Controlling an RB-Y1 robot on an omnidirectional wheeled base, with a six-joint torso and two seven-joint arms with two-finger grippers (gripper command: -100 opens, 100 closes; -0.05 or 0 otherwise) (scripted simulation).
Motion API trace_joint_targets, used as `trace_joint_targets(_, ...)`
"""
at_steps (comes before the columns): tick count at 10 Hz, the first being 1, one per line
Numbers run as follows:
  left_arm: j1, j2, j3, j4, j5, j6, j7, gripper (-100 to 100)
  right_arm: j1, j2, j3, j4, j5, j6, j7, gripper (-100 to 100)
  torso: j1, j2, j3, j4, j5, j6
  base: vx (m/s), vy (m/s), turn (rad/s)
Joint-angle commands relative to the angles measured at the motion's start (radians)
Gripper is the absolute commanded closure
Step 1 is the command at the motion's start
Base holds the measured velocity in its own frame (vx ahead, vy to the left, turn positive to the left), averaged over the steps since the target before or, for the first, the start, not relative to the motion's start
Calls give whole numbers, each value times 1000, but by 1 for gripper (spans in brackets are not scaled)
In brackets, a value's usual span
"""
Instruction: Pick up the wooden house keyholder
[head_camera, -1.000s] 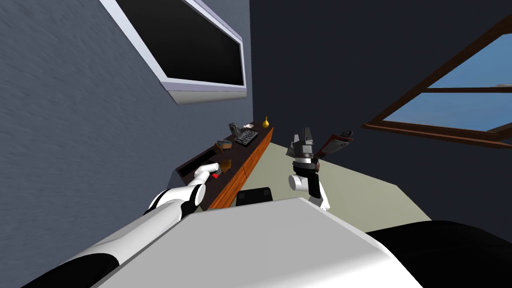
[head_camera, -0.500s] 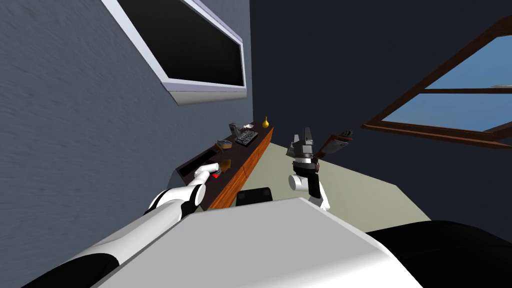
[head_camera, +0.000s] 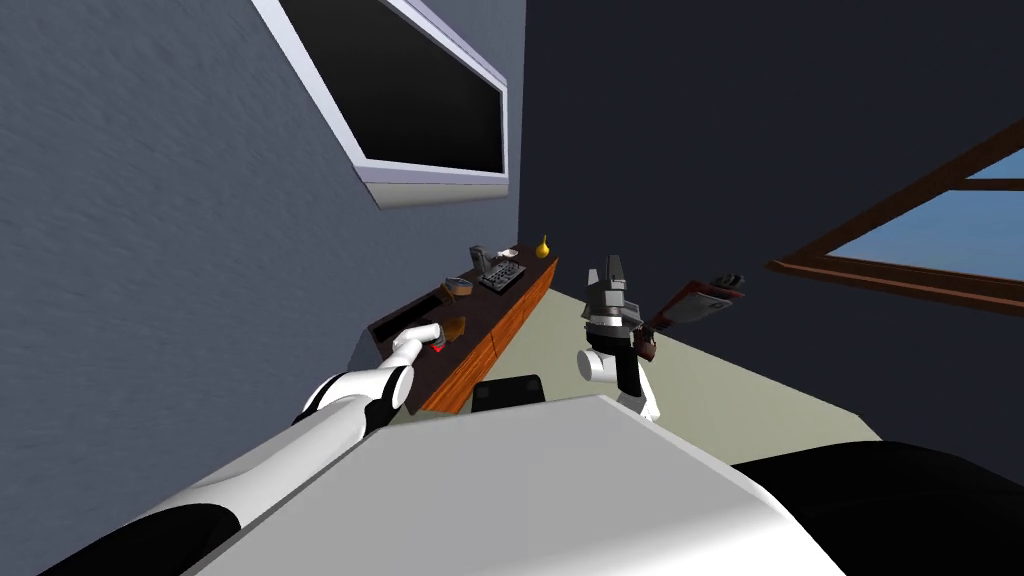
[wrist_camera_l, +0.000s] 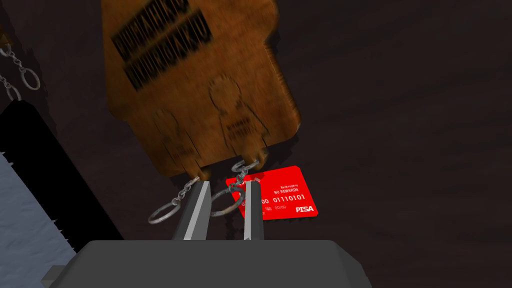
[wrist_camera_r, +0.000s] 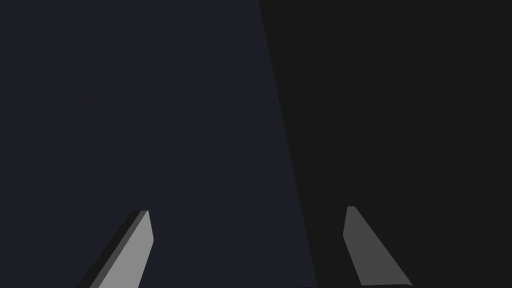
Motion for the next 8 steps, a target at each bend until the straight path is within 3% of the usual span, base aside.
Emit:
trace_joint_targets(1, -26, -10, -23, 33, 24, -13, -39, 100, 0, 0, 0, 0, 0, 0, 0, 0, 0, 0, 0, 0, 0, 0, 56, -35, 215)
trace_joint_targets(2, -43, -17, -43, 45, 47, -14, -68, 100, 0, 0, 0, 0, 0, 0, 0, 0, 0, 0, 0, 0, 0, -1, 72, -54, 384)
trace_joint_targets(3, -43, -17, -43, 45, 47, -14, -73, 100, 0, 0, 0, 0, 0, 0, 0, 0, -1, -1, 0, 0, -1, -2, 57, -59, 198)
trace_joint_targets(5, -76, -32, -82, 68, 93, -16, -136, 100, 0, 0, 0, 0, 0, 0, 0, 0, -2, 0, 0, 0, -1, -1, 64, -73, 337)
trace_joint_targets(6, -76, -32, -82, 68, 93, -16, -141, 100, 0, 0, 0, 0, 0, 0, 0, 0, -3, 0, 0, 0, -1, -1, 54, -67, 194)
trace_joint_targets(8, -109, -47, -122, 92, 139, -18, -209, 100, 0, 0, 0, 0, 0, 0, 0, 0, -1, 1, 1, 1, -1, -1, 50, -64, 351)
